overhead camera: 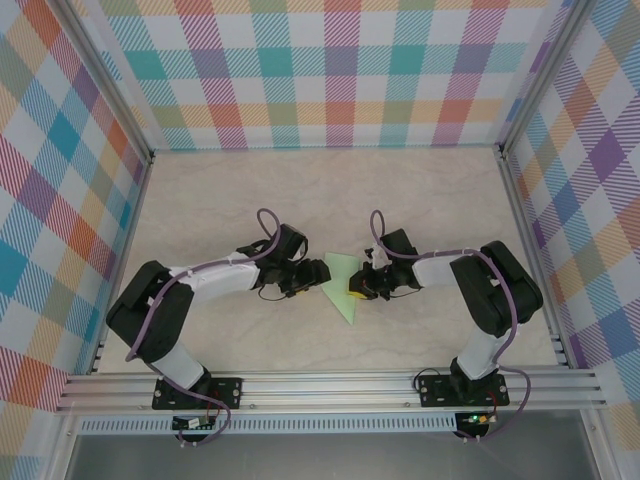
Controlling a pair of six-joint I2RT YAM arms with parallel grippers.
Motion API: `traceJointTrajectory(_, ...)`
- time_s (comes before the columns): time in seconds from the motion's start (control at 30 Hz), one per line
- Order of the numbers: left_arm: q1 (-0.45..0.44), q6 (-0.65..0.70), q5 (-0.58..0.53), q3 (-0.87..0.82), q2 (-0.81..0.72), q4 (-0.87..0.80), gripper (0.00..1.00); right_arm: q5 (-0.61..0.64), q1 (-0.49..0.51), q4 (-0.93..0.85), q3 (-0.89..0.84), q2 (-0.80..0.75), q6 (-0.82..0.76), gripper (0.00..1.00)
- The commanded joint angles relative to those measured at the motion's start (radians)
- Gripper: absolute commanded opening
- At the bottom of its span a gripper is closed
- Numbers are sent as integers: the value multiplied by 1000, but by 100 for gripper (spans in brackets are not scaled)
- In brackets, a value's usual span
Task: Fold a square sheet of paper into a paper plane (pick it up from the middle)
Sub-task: Fold the wing for the fifth time at the center of the table.
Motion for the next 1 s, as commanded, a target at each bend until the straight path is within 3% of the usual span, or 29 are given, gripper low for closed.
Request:
traceJointTrajectory(0.0, -20, -39, 27, 35, 37, 26, 62, 14, -9, 12, -24, 30, -9, 8)
traceJointTrajectory(0.47, -34, -124, 32, 41, 128, 114, 54, 25, -19, 25, -46, 37, -8, 8)
traceJointTrajectory(0.97, -35, -164, 51, -5, 126, 269, 42, 24, -24, 42, -49, 59, -2, 7)
